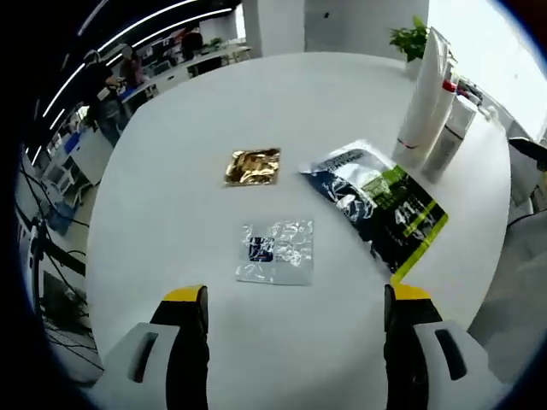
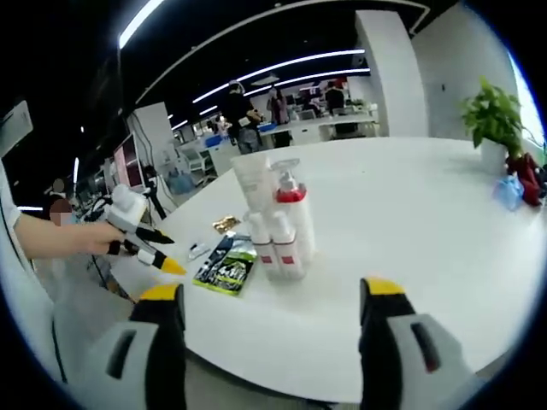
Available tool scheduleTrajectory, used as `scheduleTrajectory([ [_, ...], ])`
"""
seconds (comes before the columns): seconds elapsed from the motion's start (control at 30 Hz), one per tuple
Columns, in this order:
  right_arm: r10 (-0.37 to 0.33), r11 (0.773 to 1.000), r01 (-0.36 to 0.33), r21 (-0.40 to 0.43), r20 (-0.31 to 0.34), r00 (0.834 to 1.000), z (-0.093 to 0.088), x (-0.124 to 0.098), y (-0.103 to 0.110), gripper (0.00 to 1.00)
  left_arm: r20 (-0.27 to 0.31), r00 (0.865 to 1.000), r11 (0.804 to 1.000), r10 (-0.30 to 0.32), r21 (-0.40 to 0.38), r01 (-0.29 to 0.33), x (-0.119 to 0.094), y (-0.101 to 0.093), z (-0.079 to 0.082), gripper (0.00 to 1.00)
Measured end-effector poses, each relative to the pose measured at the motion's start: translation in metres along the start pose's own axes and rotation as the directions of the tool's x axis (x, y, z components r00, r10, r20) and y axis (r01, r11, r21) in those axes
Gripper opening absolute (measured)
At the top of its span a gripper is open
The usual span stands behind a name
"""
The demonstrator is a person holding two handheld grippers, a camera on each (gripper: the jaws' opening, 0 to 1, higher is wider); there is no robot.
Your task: Arrange the skincare products in the storage area until every visible bottle or jar stands upright without overlapping.
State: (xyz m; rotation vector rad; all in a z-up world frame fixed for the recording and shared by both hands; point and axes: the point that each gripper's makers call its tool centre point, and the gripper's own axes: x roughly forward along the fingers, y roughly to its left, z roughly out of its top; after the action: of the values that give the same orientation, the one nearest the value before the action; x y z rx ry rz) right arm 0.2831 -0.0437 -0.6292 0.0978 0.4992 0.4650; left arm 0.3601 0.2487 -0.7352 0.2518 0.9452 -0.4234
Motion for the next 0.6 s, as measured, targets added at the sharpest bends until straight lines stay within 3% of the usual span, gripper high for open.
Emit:
scheduleTrajectory([
  [0.6, -0.013, 1.000, 0.013, -0.005, -0.023, 1.000, -0.004, 0.002, -0.002, 0.84, -0.070, 0.996, 0.997, -0.055, 0.045, 0.059, 0.023, 0.007, 0.010, 0.75],
])
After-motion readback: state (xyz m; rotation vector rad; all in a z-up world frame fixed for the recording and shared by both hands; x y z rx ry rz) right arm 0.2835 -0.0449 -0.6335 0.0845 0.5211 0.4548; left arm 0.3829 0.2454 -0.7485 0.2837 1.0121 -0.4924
